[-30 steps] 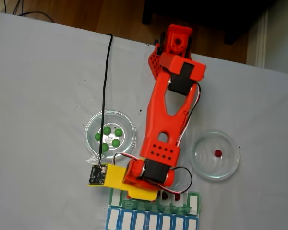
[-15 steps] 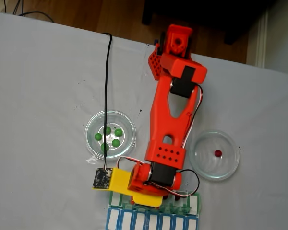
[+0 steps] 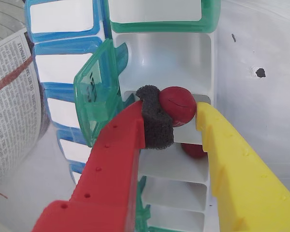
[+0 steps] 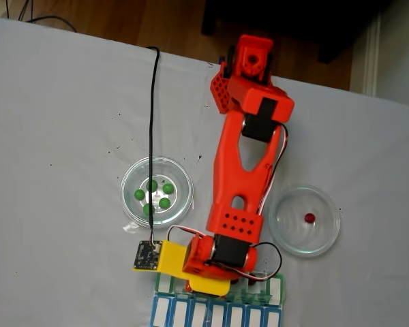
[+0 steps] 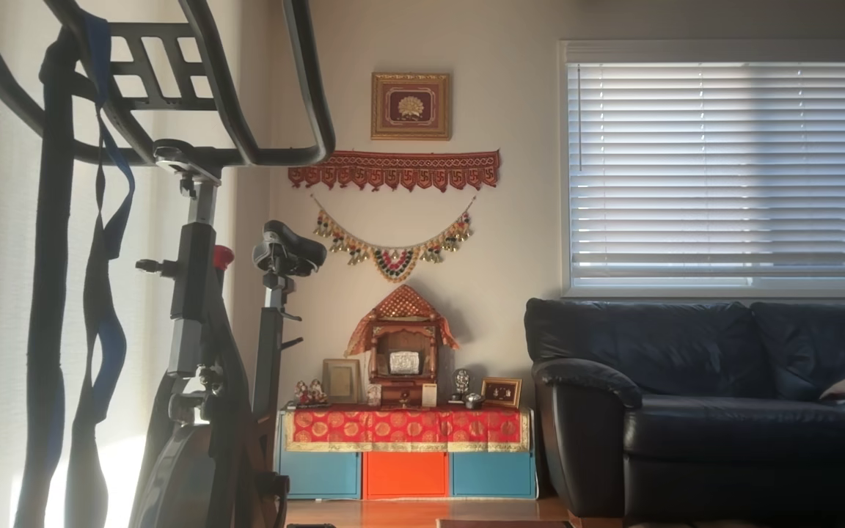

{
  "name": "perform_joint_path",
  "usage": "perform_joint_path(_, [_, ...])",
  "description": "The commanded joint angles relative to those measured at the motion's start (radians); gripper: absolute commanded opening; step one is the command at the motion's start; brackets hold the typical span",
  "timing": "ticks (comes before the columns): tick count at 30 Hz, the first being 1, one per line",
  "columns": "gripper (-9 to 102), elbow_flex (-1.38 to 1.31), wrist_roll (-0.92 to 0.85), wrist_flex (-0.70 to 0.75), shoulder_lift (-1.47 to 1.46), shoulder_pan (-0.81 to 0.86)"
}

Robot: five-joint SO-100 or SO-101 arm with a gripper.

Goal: Sort medicines into box.

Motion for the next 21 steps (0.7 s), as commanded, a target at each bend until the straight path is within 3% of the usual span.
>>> perform_joint_path(1, [1,-0.008,0.005,-0.011,0.054,-0.049])
perform_joint_path(15, [1,-0.084,-0.055,0.147,0.081,-0.025])
perform_joint_path(21, [1,-0.204,-0.098,0.282,0.072,0.011])
